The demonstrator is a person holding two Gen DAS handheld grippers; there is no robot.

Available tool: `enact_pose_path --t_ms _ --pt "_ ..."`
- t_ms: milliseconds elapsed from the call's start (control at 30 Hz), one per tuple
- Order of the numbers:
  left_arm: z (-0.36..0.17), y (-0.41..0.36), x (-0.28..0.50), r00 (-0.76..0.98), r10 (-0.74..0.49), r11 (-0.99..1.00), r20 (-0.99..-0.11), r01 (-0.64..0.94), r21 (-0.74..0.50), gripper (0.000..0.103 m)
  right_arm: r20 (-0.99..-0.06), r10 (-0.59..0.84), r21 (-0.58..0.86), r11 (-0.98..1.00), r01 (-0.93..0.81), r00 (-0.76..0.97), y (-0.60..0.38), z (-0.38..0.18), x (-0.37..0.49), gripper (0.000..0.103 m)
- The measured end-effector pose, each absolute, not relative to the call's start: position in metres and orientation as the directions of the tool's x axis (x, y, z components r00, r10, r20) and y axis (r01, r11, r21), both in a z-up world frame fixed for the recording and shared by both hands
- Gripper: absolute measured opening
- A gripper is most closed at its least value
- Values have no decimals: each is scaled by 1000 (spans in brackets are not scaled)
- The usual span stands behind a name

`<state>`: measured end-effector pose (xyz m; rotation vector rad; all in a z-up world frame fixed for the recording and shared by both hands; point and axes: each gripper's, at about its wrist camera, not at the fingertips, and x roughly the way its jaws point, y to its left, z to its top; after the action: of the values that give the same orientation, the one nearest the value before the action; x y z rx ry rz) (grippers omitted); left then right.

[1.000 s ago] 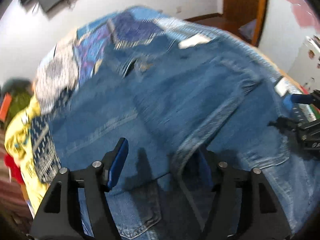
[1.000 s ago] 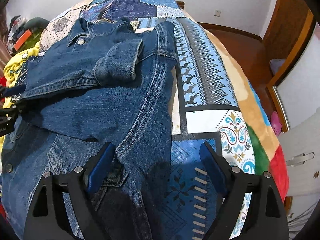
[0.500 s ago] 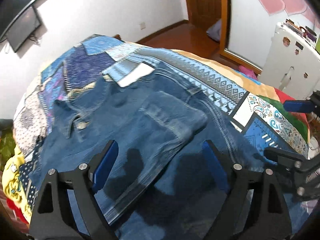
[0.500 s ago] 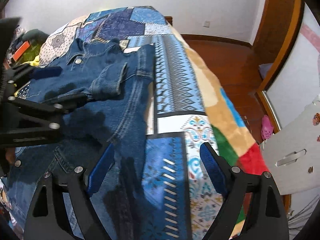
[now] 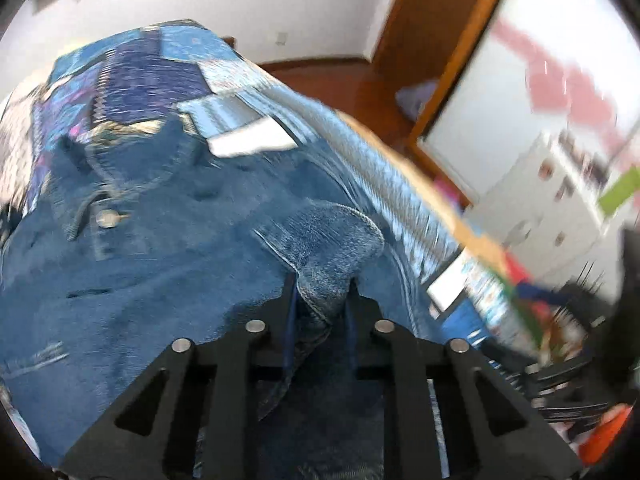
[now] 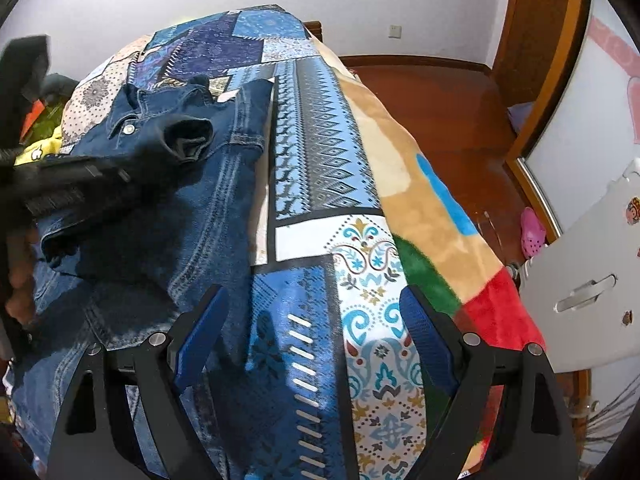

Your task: Fold large clothes

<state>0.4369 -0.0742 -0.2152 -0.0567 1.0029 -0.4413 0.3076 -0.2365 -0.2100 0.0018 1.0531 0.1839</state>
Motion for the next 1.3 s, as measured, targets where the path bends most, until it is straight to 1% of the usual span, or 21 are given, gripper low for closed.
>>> enact_pose_path --t_ms 100,200,300,467,533,767,900,1033,1100,1133,1200,1233,1267,1300 --pt "-184 -41 430 523 -398 915 -754 289 -282 17 -858 159 90 983 -163 488 -230 -206 310 85" --pt "-155 -8 418 602 -366 931 -710 253 -265 17 -850 174 93 979 -184 497 -222 -201 312 85" --pt "-128 35 398 682 -305 951 -665 186 -246 16 -845 176 74 973 -217 504 -207 -201 315 85" --pt "-117 98 371 736 -196 975 -648 78 -207 16 -865 141 11 965 -263 482 -179 -211 321 85" --pt "-122 119 361 736 -176 976 -654 43 -214 16 -864 143 6 962 -275 483 -171 -209 322 85" --pt "-172 174 330 687 -113 968 -718 -86 -234 16 -853 189 23 945 -327 486 -145 -195 326 85" --pt "-201 188 321 649 -97 963 -754 -129 -236 16 -885 173 17 940 -341 432 -131 -210 333 85" --pt "-233 199 316 577 -93 957 -811 -172 -232 17 -919 143 8 938 -346 368 -125 -230 335 85" --pt "-247 202 316 542 -91 955 -836 -191 -227 20 -922 120 -16 938 -347 367 -124 -236 333 85" --pt "-253 203 315 528 -85 955 -845 -200 -220 24 -921 117 -21 937 -348 371 -123 -236 332 85" --pt "-259 203 312 509 -28 961 -861 -224 -164 45 -922 112 -28 937 -350 372 -123 -235 331 85" --pt "-260 202 309 505 7 965 -863 -230 -127 47 -923 110 -28 937 -349 370 -123 -235 330 85" --pt "-259 201 306 509 17 966 -861 -229 -116 50 -924 110 -27 938 -346 367 -124 -235 330 85" --pt "-257 201 302 513 17 967 -858 -226 -116 50 -925 109 -24 939 -343 364 -124 -234 329 85"
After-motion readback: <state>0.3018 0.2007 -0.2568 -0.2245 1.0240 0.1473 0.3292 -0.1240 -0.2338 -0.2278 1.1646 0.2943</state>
